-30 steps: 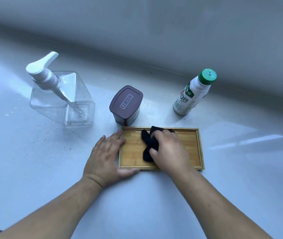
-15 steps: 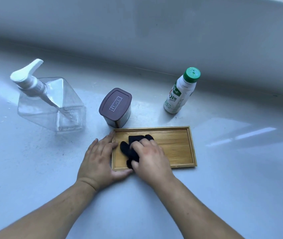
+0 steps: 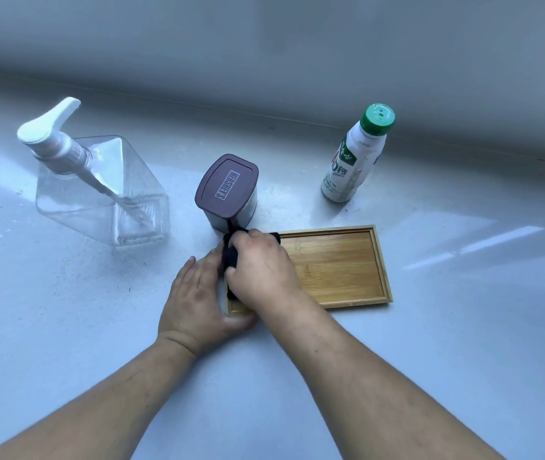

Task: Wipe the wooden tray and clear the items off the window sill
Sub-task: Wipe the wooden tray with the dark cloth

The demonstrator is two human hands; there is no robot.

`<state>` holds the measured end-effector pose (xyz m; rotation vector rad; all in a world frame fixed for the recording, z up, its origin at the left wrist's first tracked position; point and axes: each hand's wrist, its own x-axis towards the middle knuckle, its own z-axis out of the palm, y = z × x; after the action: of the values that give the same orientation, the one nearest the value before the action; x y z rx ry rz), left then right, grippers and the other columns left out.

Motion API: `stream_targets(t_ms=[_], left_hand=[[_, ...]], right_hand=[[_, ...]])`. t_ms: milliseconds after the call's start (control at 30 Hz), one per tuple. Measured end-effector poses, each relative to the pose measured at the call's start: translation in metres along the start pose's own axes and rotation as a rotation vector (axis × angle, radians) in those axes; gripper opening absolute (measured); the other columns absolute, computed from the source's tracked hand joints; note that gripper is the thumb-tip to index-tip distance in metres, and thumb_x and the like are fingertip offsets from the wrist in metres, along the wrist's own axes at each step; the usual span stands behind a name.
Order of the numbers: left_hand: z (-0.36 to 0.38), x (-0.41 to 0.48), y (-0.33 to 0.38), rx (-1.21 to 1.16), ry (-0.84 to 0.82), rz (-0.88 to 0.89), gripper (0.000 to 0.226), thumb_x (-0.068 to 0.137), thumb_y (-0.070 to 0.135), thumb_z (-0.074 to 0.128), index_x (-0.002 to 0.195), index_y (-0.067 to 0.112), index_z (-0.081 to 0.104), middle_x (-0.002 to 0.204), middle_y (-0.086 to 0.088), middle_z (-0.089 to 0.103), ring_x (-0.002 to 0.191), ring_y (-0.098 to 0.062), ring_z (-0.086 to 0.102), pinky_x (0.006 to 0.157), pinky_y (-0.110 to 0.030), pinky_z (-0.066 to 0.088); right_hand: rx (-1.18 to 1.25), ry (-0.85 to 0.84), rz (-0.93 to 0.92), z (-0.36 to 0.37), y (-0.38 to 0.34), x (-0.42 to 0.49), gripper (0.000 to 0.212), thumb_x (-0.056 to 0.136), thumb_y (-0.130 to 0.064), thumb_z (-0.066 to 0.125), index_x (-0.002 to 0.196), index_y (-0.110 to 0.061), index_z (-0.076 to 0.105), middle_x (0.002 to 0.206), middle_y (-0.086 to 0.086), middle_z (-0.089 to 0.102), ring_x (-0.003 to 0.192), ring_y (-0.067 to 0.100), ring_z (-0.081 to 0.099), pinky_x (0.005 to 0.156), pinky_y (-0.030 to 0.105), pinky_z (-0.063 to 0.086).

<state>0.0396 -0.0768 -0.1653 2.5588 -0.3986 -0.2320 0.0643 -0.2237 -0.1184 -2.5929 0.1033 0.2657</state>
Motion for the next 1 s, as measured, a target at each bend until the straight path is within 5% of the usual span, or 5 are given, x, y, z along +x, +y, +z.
stream_targets(t_ms=[233, 433, 633, 800, 1000], left_hand=[[-0.002, -0.005, 0.002, 0.007, 0.049, 0.074, 0.112, 0.056, 0.084, 0.068, 0.141, 0.01, 0.058, 0.159, -0.004, 0.051, 0.142, -0.023, 0.053, 0.126, -0.053, 0.028], [-0.006, -0.005, -0.005, 0.033, -0.021, 0.102, 0.111, 0.061, 0.089, 0.065, 0.146, 0.017, 0.054, 0.165, -0.001, 0.042, 0.149, -0.018, 0.042, 0.129, -0.051, 0.02], [-0.031, -0.001, 0.001, -0.193, -0.121, -0.014, 0.072, 0.08, 0.059, 0.066, 0.139, 0.019, 0.062, 0.153, 0.001, 0.056, 0.139, -0.022, 0.051, 0.128, -0.043, 0.023], [-0.067, 0.009, 0.004, -0.373, -0.259, -0.277, 0.032, 0.09, 0.041, 0.065, 0.123, 0.038, 0.065, 0.124, 0.014, 0.069, 0.106, -0.013, 0.062, 0.082, -0.032, 0.047], [-0.076, 0.017, 0.006, -0.665, -0.394, -0.538, 0.025, 0.096, 0.033, 0.064, 0.12, 0.033, 0.063, 0.118, 0.012, 0.064, 0.101, -0.005, 0.059, 0.085, -0.034, 0.046]], right_hand=[[-0.054, -0.14, 0.1, -0.029, 0.04, -0.048, 0.034, 0.076, -0.023, 0.064, 0.109, -0.029, 0.061, 0.114, 0.001, 0.063, 0.111, 0.029, 0.055, 0.086, 0.038, 0.048], [0.234, 0.211, 0.572, -0.067, 0.075, -0.127, 0.034, 0.079, -0.023, 0.062, 0.108, -0.04, 0.06, 0.112, -0.011, 0.061, 0.097, 0.012, 0.06, 0.074, 0.031, 0.048], [0.091, -0.066, 0.241, -0.025, 0.0, -0.161, 0.032, 0.083, -0.032, 0.063, 0.115, -0.038, 0.059, 0.112, -0.017, 0.056, 0.107, 0.01, 0.055, 0.084, 0.027, 0.048], [0.032, -0.428, 0.071, 0.006, -0.041, -0.165, 0.057, 0.084, -0.058, 0.058, 0.137, -0.039, 0.053, 0.136, -0.012, 0.055, 0.128, 0.01, 0.047, 0.1, 0.033, 0.049], [0.211, 0.165, 0.425, -0.046, 0.029, -0.13, 0.046, 0.094, -0.049, 0.059, 0.137, -0.032, 0.058, 0.136, -0.008, 0.061, 0.125, 0.013, 0.056, 0.106, 0.032, 0.045]])
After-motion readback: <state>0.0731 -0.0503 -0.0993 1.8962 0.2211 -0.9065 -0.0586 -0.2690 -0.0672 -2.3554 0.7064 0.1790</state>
